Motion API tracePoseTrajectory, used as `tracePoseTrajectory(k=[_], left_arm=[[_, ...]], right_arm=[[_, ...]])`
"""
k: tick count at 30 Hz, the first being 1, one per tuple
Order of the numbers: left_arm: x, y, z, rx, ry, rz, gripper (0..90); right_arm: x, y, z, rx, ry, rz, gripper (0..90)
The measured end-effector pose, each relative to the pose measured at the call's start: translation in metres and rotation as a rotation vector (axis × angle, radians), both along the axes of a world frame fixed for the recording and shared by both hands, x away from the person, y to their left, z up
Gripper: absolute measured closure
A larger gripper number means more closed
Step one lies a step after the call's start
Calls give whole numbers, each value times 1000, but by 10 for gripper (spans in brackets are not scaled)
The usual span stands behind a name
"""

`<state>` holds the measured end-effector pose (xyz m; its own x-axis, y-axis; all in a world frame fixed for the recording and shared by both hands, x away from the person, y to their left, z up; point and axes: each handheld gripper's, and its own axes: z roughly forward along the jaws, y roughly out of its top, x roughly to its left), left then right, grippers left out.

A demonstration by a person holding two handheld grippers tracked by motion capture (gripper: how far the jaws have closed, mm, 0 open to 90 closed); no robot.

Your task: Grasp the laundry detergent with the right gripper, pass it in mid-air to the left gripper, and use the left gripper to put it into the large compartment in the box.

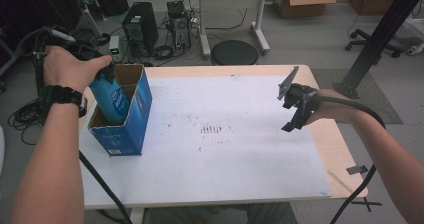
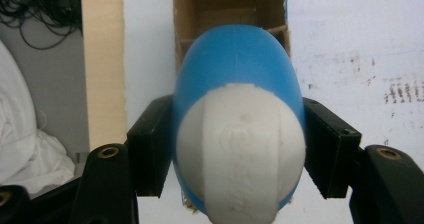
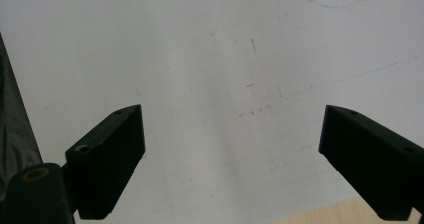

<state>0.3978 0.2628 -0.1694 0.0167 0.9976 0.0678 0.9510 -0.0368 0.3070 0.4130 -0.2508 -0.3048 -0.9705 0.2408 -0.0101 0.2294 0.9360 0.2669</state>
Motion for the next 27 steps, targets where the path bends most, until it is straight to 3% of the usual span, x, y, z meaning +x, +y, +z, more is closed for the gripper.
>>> tracePoseTrajectory(k=[6, 13, 27], left_arm=[[4, 4, -30, -3, 39, -4, 382], [5, 5, -51, 1, 59, -12, 382], [7, 3, -77, 6, 84, -17, 381]], right_arm=[[0, 0, -2, -1, 5, -1, 112], [0, 1, -4, 1, 11, 2, 113], [0, 4, -7, 4, 22, 4, 113]])
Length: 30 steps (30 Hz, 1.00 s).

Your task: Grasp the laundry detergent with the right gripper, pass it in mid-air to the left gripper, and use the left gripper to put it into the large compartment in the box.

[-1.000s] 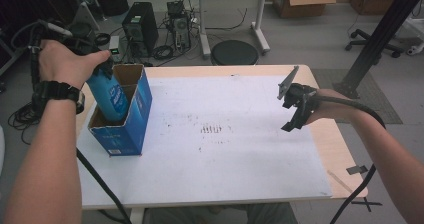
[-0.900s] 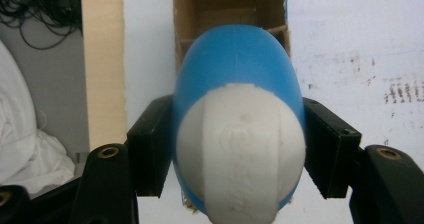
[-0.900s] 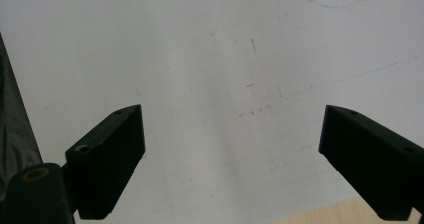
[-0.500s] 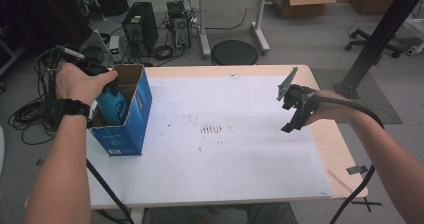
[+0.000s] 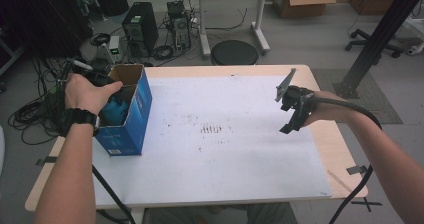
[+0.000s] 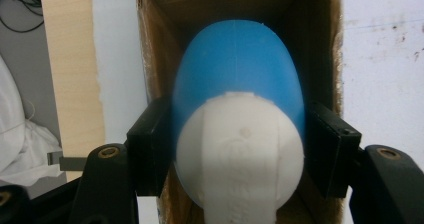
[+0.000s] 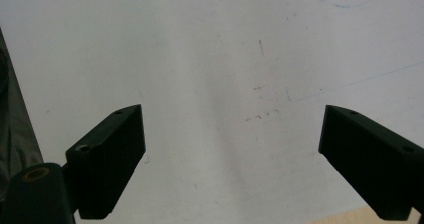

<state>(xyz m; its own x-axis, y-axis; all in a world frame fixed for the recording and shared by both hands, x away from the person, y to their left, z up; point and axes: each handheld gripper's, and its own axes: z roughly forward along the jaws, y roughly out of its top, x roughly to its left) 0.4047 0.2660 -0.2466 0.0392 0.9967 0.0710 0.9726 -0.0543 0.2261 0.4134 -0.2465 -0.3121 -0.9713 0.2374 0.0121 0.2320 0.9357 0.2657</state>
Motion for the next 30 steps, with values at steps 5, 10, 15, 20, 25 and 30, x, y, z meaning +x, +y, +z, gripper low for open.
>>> tracePoseTrajectory(k=[5, 10, 15, 20, 25, 30], left_arm=[[-1, 0, -7, -1, 9, -3, 381], [-1, 0, -12, 3, 14, -5, 381], [-2, 1, -18, 0, 15, -5, 381], [-2, 1, -23, -4, 18, -5, 381], [-3, 1, -24, -4, 13, -7, 381], [-4, 1, -24, -4, 11, -11, 379]], right_arm=[[0, 1, 1, 14, 2, 2, 113], [0, 2, 1, 15, 7, 3, 113], [-1, 2, 0, 15, 9, 5, 113], [-1, 2, -1, 16, 9, 4, 114], [-1, 2, -1, 14, 10, 4, 114], [-2, 2, -2, 15, 13, 2, 114]])
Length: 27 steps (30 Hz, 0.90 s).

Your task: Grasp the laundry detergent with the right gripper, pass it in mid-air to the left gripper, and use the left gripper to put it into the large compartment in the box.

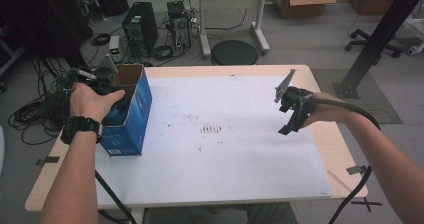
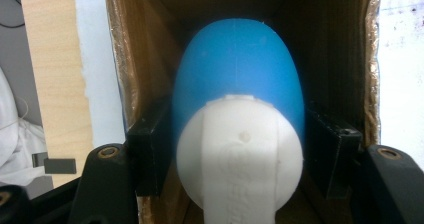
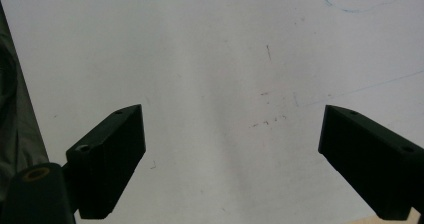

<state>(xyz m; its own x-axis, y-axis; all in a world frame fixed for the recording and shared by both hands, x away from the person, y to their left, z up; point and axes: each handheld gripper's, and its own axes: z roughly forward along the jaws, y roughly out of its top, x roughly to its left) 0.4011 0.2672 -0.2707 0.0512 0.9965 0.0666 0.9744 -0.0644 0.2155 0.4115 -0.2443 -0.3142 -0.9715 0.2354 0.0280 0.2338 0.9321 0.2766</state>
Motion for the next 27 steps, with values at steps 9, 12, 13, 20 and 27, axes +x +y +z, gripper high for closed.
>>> tracePoseTrajectory(k=[9, 12, 13, 20, 27], left_arm=[[0, -3, -1, 9, 1, 2, 376], [1, -5, -1, 13, 7, -5, 375], [1, -5, -1, 13, 7, -5, 374], [1, -7, 1, 1, 27, -7, 344], [-3, -10, 20, 21, 14, -25, 295]], right_arm=[[-1, 1, -1, 1, 2, 4, 114], [-3, -1, -2, 1, 4, 2, 115], [-3, -1, -2, 1, 4, 2, 115], [-3, -4, -3, 3, 8, -12, 119], [-5, -7, -1, 5, 7, -13, 120]])
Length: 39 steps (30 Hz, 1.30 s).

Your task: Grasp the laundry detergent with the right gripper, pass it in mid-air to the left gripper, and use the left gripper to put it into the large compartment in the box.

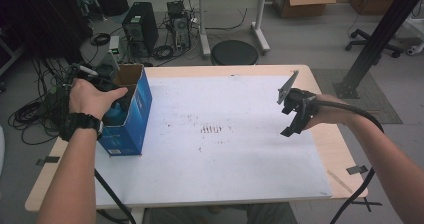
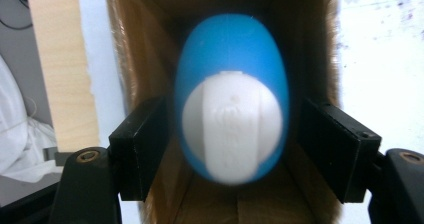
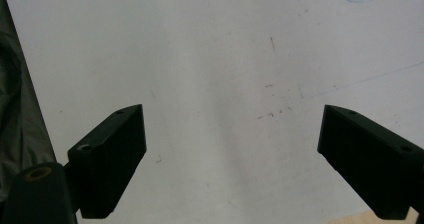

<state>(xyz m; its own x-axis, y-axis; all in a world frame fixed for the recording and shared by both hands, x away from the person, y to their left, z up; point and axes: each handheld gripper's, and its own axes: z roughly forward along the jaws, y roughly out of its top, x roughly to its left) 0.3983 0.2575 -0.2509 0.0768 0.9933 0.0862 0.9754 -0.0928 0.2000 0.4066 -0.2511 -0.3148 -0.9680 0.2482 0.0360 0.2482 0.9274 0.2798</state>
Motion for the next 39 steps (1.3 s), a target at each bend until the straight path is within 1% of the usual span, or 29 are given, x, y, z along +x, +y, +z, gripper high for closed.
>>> tracePoseTrajectory(k=[1, 3, 4, 5, 7, 8, 9, 10, 12, 13, 16, 17, 19, 21, 23, 27, 28, 29, 31, 33, 36, 39], left_arm=[[0, 0, 0, 0, 0, 0, 294], [-2, -1, 8, 7, -4, -3, 290], [-3, -2, 12, 17, -10, -6, 278], [-4, -3, 18, 28, -16, -15, 268], [-6, -6, 25, 33, -21, -32, 255], [-8, -11, 33, 42, -31, -53, 245], [-8, -11, 33, 42, -31, -53, 239], [-9, -14, 37, 44, -37, -63, 231], [-10, -24, 43, 46, -49, -102, 216], [-11, -29, 45, 40, -52, -123, 206], [-13, -46, 48, 39, -55, -186, 195], [-13, -54, 48, 33, -58, -218, 183], [-13, -65, 45, 25, -53, -257, 175], [-14, -77, 42, 32, -55, -303, 164], [-13, -88, 36, 30, -39, -335, 151], [-14, -110, 24, 4, -30, -422, 120], [-15, -112, 23, -4, -28, -426, 112], [-15, -118, 19, -11, -18, -446, 111], [-15, -125, 14, -17, -11, -465, 89], [-15, -133, 7, -19, 4, -487, 66], [-15, -145, -3, -28, 21, -518, 57], [-15, -155, -12, -45, 36, -547, 51]], right_arm=[[0, 0, 1, 2, 1, 0, 120], [0, 0, 2, 2, -1, -1, 120], [-1, 0, 2, 2, -1, 0, 120], [-1, 0, 3, 2, -1, 1, 120], [-2, 0, 4, 3, -3, 1, 119], [-3, 0, 5, 8, -2, 0, 119], [-3, 0, 5, 8, -2, 0, 119], [-3, 1, 6, 9, -5, 0, 118], [-3, 2, 7, 13, -4, -1, 118], [-3, 2, 7, 14, -1, 1, 118], [-4, 4, 7, 16, 1, 1, 116], [-6, 6, 6, 13, 6, 9, 112], [-6, 7, 6, 14, 7, 10, 112], [-7, 8, 7, 18, 9, 12, 109], [-7, 8, 7, 24, 10, 13, 103], [-8, 10, 6, 27, 17, 14, 97], [-8, 11, 6, 30, 19, 16, 85], [-8, 11, 6, 30, 19, 14, 83], [-7, 12, 7, 33, 19, 21, 82], [-7, 13, 8, 37, 16, 27, 75], [-7, 14, 9, 45, 15, 34, 68], [-7, 15, 8, 49, 26, 45, 55]])
